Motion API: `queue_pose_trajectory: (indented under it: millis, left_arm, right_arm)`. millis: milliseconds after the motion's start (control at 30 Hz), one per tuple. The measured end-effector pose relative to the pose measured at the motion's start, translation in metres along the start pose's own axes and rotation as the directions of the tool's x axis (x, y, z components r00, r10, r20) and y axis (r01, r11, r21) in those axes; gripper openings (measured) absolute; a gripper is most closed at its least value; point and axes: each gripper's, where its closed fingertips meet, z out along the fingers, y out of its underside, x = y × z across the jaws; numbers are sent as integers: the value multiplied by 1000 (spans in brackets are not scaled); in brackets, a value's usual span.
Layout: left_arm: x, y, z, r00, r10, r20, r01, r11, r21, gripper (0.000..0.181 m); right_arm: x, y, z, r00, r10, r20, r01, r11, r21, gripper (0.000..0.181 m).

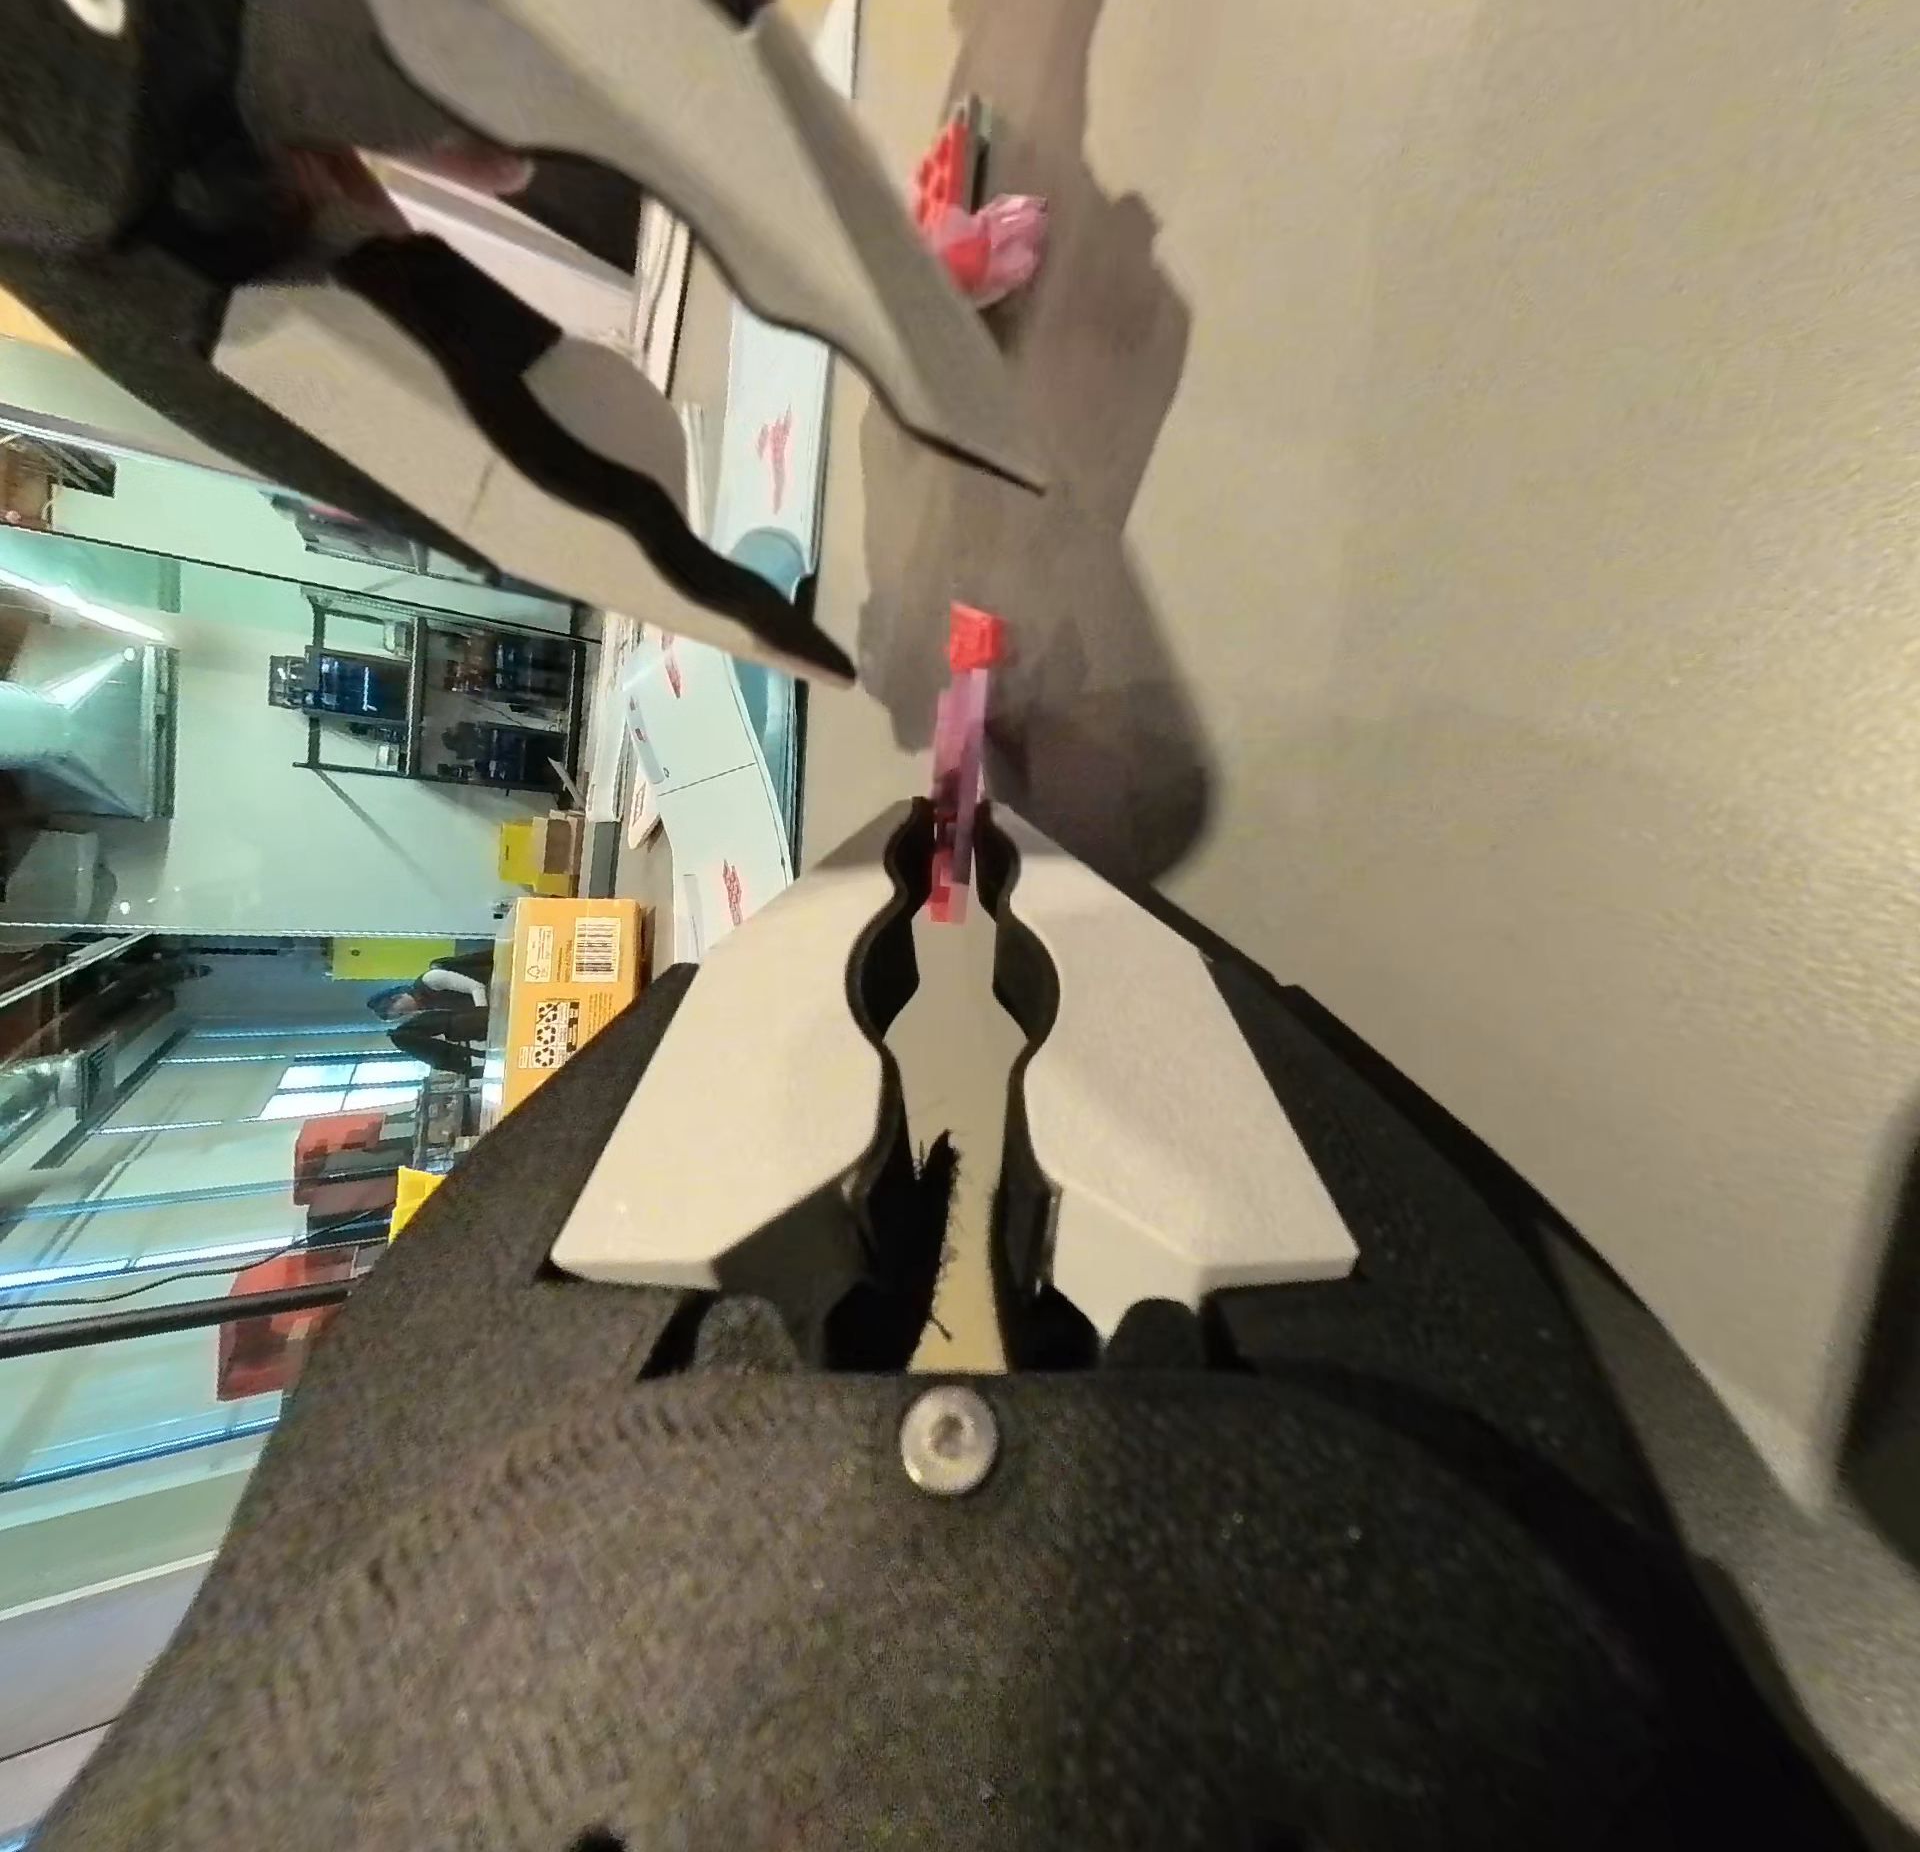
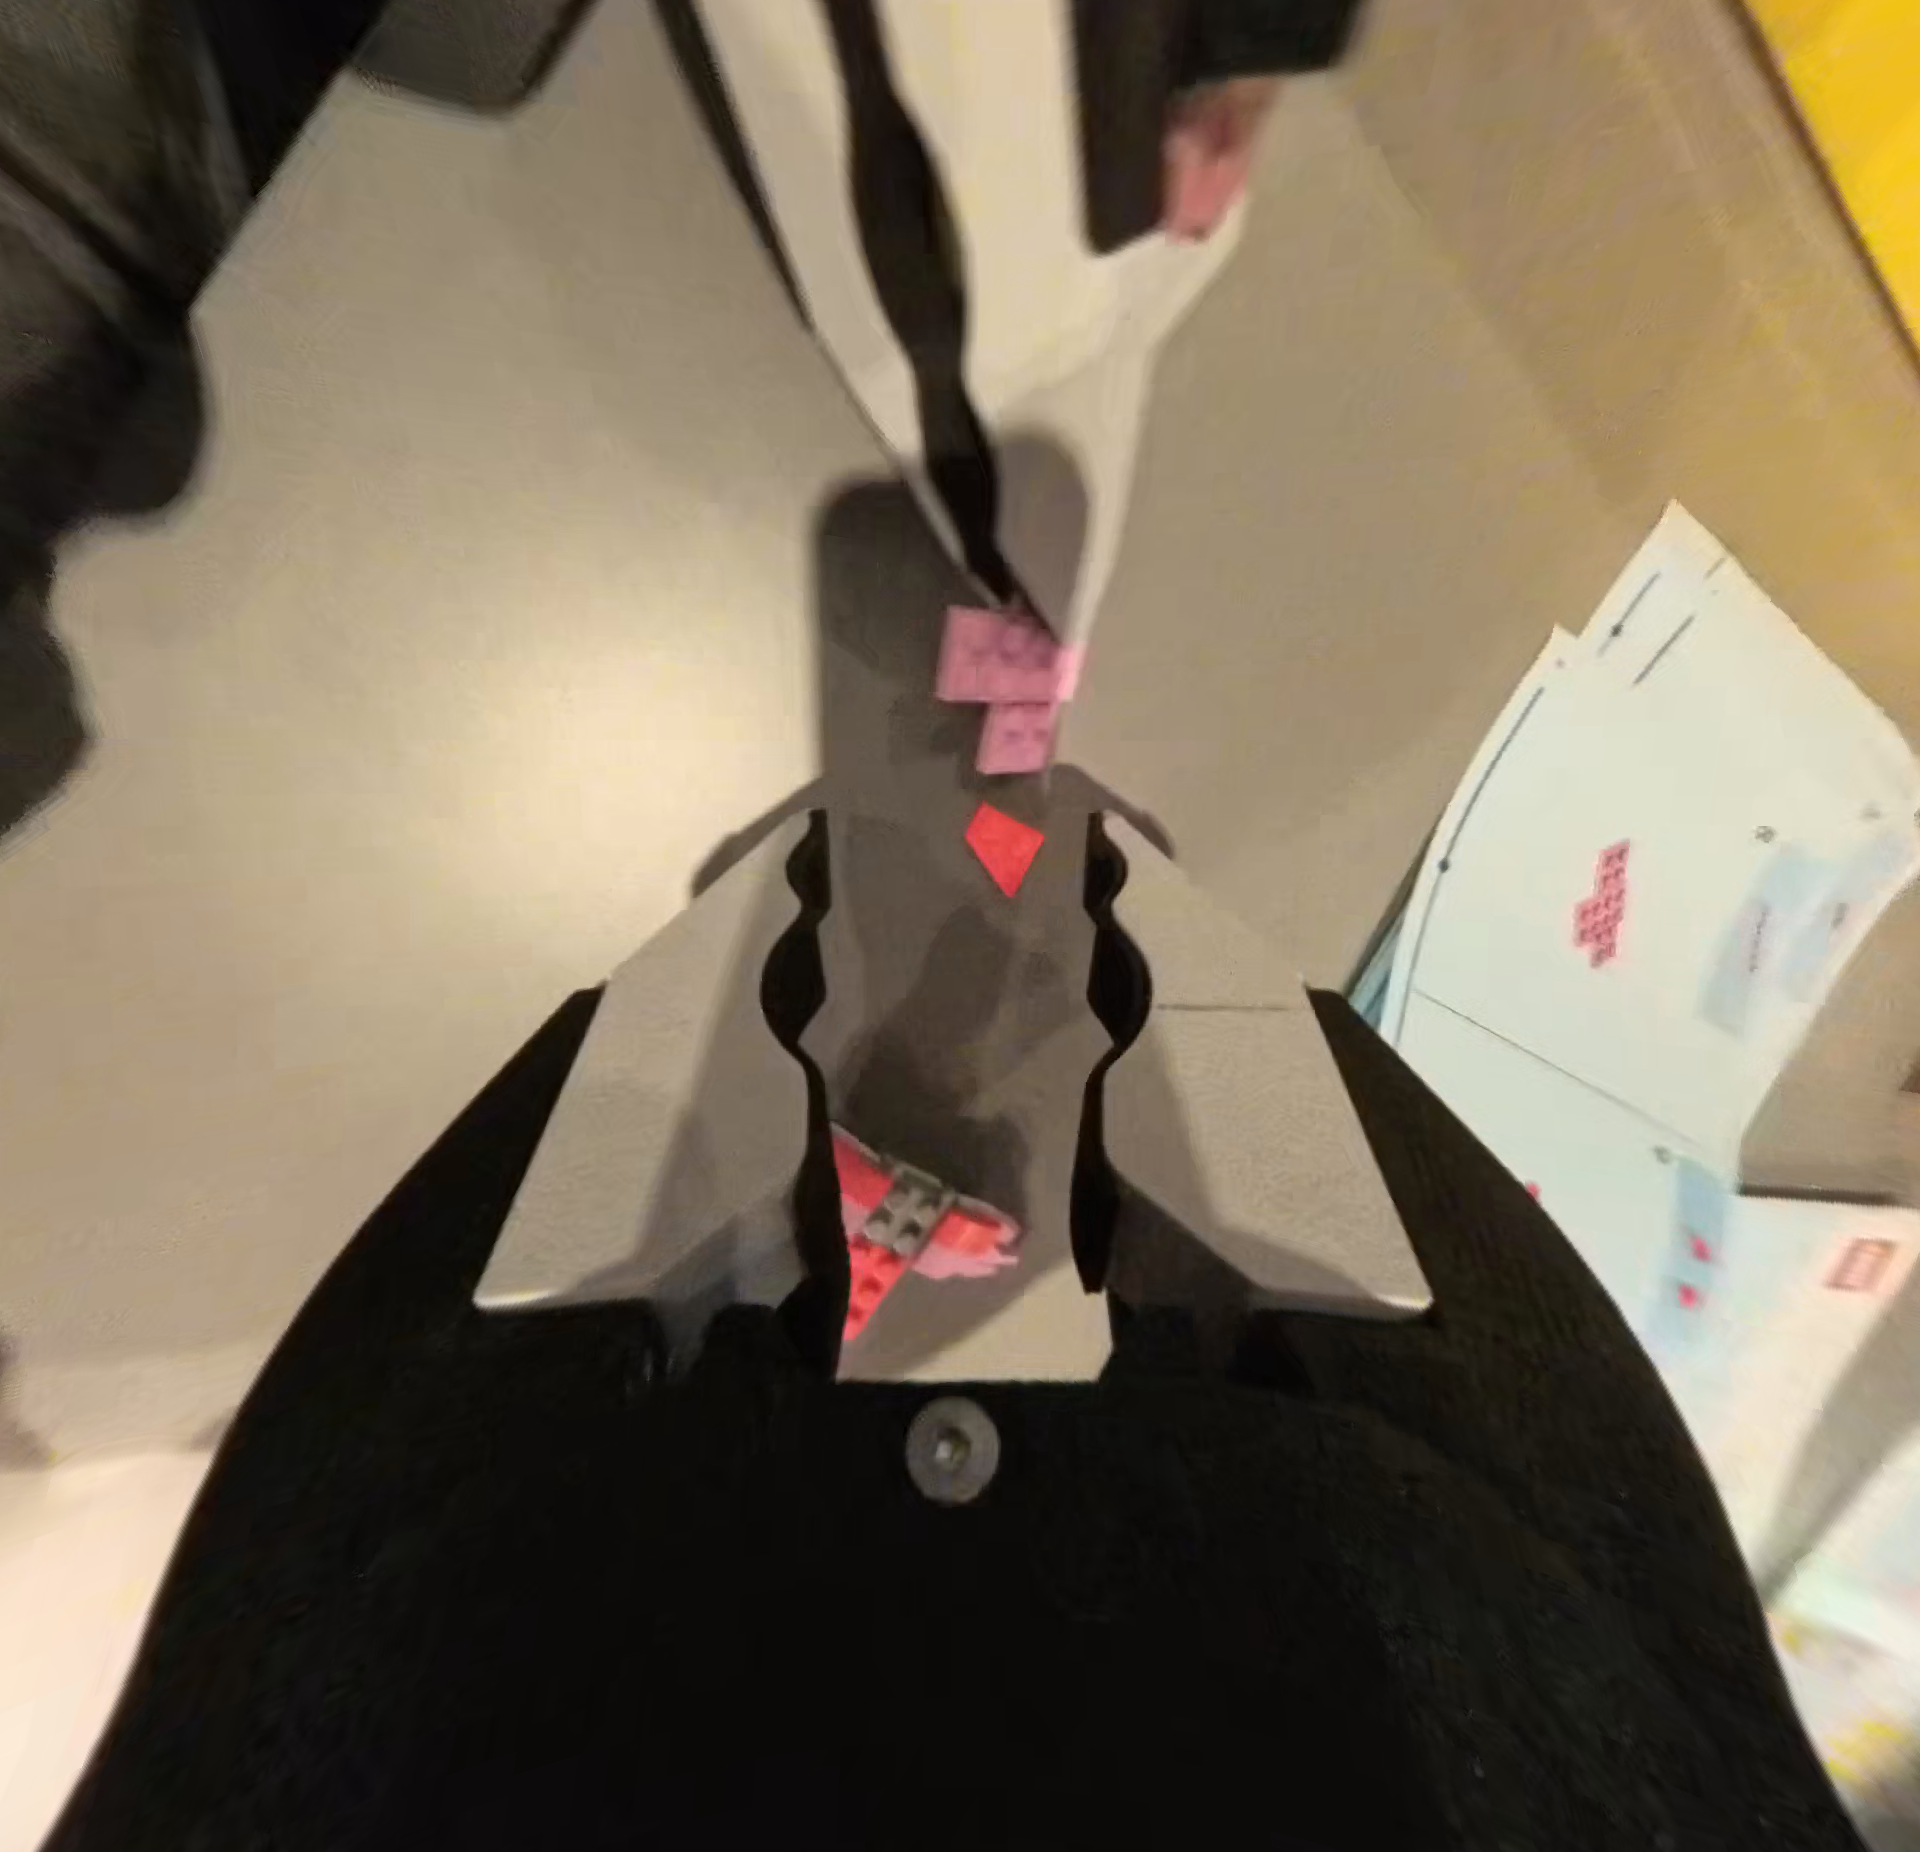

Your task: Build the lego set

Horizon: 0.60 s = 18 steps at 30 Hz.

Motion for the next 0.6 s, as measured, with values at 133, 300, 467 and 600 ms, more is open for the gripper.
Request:
queue_pose_trajectory:
  millis: [133,300,467,600]
  left_arm:
    - [0,0,1,1000,1,0,-1,1000,0,6]
    - [-1,1,1,1000,6,3,-6,1000,0,6]
    - [-1,2,2,1000,8,3,-8,1000,1,6]
    - [-2,2,3,1000,19,12,-19,1000,0,6]
  right_arm:
    - [-2,1,9,991,82,109,-89,994,65,51]
    - [-9,2,17,969,137,204,-154,986,68,49]
    - [-14,14,11,944,224,240,-238,971,29,48]
    - [-32,14,4,906,257,335,-283,958,33,45]
